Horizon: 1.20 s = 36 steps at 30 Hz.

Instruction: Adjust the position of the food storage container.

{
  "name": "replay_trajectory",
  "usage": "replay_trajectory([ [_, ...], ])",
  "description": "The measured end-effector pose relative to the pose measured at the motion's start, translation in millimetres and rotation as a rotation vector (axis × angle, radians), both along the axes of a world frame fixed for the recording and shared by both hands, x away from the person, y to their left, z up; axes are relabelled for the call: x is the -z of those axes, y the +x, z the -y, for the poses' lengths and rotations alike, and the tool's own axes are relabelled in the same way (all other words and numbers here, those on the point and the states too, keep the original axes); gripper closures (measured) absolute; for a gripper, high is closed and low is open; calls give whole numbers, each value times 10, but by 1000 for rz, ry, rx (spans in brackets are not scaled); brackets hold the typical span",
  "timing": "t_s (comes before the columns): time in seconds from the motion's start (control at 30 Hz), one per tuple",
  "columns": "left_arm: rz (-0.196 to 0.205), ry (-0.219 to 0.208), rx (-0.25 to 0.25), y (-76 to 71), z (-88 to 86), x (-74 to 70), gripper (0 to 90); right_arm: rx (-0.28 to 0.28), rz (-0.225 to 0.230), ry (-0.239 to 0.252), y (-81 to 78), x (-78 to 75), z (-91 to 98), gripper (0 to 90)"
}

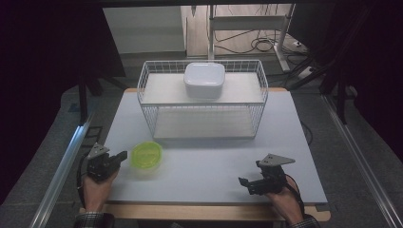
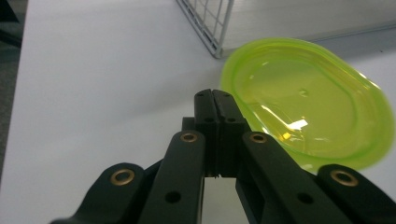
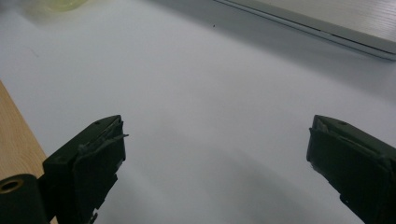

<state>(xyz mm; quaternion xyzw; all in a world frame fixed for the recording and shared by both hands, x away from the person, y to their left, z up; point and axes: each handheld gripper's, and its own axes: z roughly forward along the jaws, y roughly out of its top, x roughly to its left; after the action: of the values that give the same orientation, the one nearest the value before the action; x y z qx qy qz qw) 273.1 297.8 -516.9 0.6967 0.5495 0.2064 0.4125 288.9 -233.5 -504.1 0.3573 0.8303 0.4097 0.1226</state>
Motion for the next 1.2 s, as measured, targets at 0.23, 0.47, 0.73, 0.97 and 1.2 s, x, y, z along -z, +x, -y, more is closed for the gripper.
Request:
replay_trajectory([
  [0.23,-79,8,-6,181,-30,176,900,-2,-2,-3,3,4,-5,49],
  [0.47,-111,-10,43,236,67,242,900,-4,-4,-7,4,8,-7,52],
  [0.73,-117,-46,85,283,164,255,900,-5,-7,-14,8,13,-10,54],
  [0.97,-112,-36,131,309,332,242,900,-6,-5,-19,12,16,-30,54],
  [1.2,-103,-18,195,328,592,217,900,-8,-3,-22,15,17,-39,55],
])
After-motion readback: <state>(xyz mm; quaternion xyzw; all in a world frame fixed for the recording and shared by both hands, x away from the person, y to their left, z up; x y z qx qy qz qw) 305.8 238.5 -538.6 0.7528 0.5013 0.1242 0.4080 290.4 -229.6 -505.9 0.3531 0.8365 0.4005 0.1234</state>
